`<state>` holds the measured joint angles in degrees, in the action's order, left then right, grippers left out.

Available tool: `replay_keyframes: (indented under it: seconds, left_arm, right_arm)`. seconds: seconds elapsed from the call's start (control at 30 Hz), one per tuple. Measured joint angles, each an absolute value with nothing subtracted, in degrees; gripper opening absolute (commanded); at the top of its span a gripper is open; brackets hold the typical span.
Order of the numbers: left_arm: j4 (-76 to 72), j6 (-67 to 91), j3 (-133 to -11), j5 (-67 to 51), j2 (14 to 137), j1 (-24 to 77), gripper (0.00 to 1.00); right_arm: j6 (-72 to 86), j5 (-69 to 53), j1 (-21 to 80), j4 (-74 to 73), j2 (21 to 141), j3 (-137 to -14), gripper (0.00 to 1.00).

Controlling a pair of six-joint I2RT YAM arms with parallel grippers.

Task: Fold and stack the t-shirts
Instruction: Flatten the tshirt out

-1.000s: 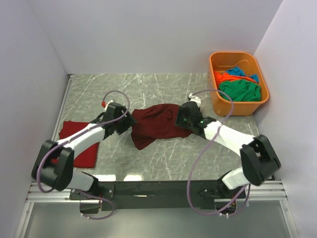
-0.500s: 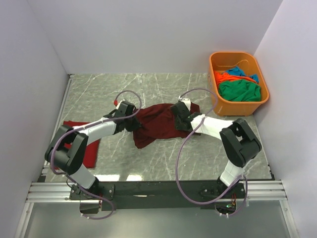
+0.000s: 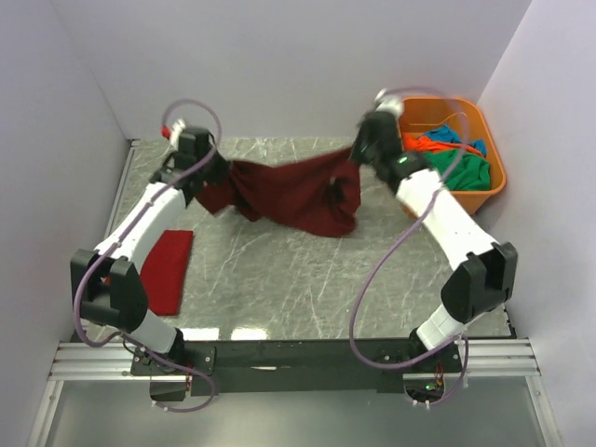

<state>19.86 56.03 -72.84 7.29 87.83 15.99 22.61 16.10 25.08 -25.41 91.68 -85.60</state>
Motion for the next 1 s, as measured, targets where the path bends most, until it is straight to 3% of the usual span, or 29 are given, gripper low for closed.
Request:
replay_keyframes:
  seconds: [0.27,0.6,0.77,0.97,1.0]
  left_arm:
    - [21.8,53.67,-85.58,10.9,83.99,12.47,0.01]
    - [24.97,52.58,-79.46,12.29,65.91,11.9,0.01]
    - [26.15,51.75,-79.33,11.57,58.92,11.92,0.01]
    - [26.04,51.72,-78.94,11.4,56.62,11.94,0.06]
    - [25.45,51.75,-78.19,11.44,57.04,11.92,0.14]
  right_arm:
    - [21.96,8.47,13.43,-27.94,90.06,-106.13,0.0]
    - [22.52,3.14,13.63,-27.51,72.47,-90.63,0.0]
    - [22.63,1.39,13.74,-27.44,64.66,-88.82,0.0]
    - [21.85,-2.33,13.74,-23.79,63.2,-89.76,0.0]
    - [21.47,-2.96,13.74,-22.39,64.55,-90.15,0.0]
